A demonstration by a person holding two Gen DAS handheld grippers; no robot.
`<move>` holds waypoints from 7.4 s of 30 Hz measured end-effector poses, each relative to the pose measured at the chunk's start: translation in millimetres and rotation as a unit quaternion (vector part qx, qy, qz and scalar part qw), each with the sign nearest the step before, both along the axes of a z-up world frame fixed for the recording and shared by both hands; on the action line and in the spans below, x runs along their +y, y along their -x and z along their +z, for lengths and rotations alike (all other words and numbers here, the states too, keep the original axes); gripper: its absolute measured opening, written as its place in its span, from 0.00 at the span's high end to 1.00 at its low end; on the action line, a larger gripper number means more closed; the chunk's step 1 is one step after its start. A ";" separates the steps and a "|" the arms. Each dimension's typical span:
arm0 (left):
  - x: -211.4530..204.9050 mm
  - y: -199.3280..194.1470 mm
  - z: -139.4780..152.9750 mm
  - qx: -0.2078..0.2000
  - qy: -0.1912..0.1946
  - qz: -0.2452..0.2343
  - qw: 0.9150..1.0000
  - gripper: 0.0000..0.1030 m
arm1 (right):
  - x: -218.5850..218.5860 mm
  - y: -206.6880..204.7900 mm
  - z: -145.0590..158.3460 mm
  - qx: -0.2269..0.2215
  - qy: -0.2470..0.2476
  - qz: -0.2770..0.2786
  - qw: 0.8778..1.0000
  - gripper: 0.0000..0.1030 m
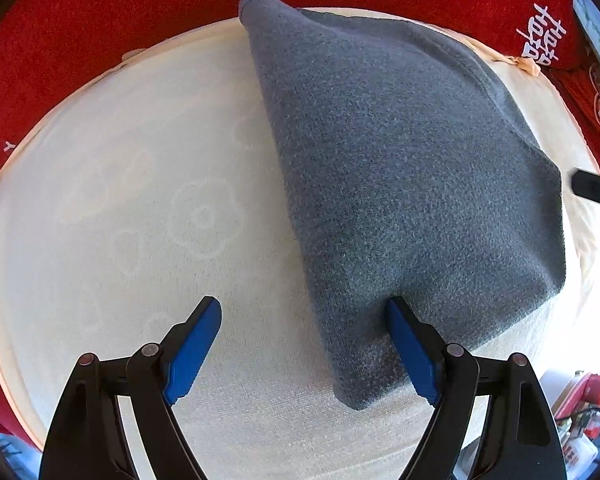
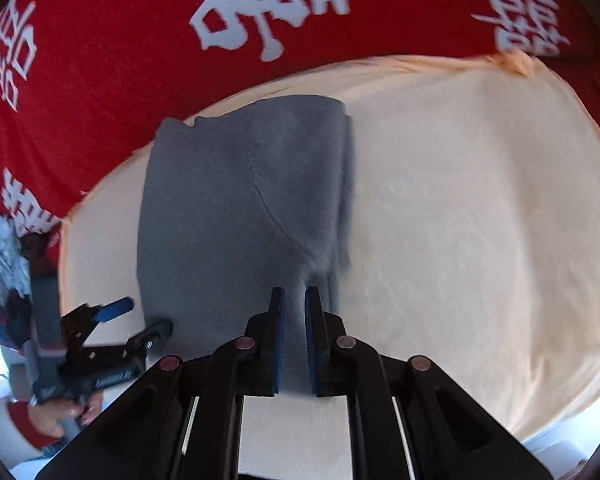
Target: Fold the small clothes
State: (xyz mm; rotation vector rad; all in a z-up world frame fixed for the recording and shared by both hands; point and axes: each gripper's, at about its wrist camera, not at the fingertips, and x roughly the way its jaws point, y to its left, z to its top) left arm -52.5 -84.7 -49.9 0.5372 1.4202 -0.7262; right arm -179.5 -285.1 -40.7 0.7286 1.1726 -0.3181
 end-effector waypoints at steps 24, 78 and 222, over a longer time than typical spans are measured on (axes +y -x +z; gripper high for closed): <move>10.9 -37.1 35.1 0.005 0.034 0.066 0.997 0.18 | -75.5 -47.8 -65.6 -0.043 -0.145 -0.122 0.981 0.65; -15.9 -103.6 18.5 0.084 0.037 0.113 0.989 0.00 | -65.4 -4.5 -56.3 -0.032 -0.149 -0.094 0.984 0.40; 170.5 -41.7 146.8 0.028 0.059 0.146 0.987 0.00 | 215.1 -75.0 87.2 0.089 -0.050 0.068 0.992 0.28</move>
